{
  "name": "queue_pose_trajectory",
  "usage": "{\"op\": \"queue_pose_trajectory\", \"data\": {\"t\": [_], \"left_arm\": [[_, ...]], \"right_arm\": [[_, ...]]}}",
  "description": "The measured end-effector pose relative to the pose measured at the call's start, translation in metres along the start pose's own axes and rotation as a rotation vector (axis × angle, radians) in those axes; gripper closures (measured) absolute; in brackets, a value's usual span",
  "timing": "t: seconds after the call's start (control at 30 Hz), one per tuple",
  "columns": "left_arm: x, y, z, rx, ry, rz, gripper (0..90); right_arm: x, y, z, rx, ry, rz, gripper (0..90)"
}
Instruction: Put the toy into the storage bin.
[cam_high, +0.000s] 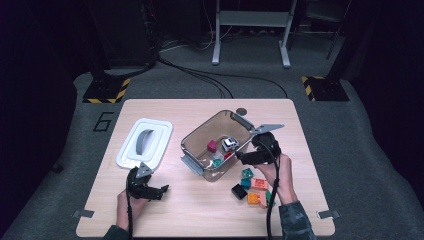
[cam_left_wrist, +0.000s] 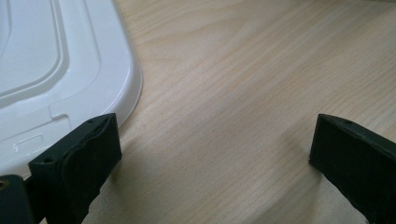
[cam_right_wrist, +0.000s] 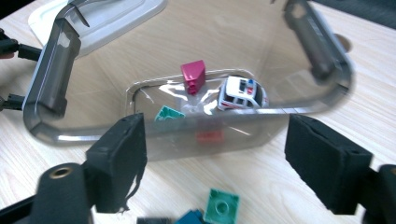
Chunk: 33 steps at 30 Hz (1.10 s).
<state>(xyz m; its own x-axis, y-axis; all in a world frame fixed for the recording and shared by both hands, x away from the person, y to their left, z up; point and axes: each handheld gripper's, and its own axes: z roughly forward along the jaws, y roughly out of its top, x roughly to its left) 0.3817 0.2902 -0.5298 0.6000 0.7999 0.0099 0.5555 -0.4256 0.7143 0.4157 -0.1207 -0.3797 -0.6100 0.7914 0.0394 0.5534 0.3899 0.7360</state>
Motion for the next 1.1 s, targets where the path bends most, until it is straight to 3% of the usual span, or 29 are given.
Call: {"op": "queue_pose_trajectory", "data": {"t": [0.23, 0.3, 0.63, 0.87, 0.97, 1.1], "left_arm": [[0.000, 0.000, 0.000, 0.000, 0.000, 0.000, 1.9], [0.000, 0.000, 0.000, 0.000, 0.000, 0.000, 1.8], [0.000, 0.000, 0.000, 0.000, 0.000, 0.000, 1.9], [0.000, 0.000, 0.000, 0.000, 0.000, 0.000, 1.9], [0.000, 0.000, 0.000, 0.000, 0.001, 0.000, 1.9], [0.000, 0.000, 0.000, 0.000, 0.001, 0.000, 1.9]], "right_arm": [[-0.009, -0.034, -0.025, -0.024, -0.027, 0.040, 14.5], [-0.013, -0.052, -0.030, -0.025, -0.042, 0.067, 13.8], [-0.021, -0.109, -0.030, 0.000, -0.066, 0.154, 14.1], [-0.016, -0.132, -0.027, 0.015, -0.060, 0.181, 15.6], [-0.014, -0.142, -0.025, 0.032, -0.068, 0.192, 18.3], [-0.011, -0.155, -0.025, 0.049, -0.069, 0.203, 29.1]]}}
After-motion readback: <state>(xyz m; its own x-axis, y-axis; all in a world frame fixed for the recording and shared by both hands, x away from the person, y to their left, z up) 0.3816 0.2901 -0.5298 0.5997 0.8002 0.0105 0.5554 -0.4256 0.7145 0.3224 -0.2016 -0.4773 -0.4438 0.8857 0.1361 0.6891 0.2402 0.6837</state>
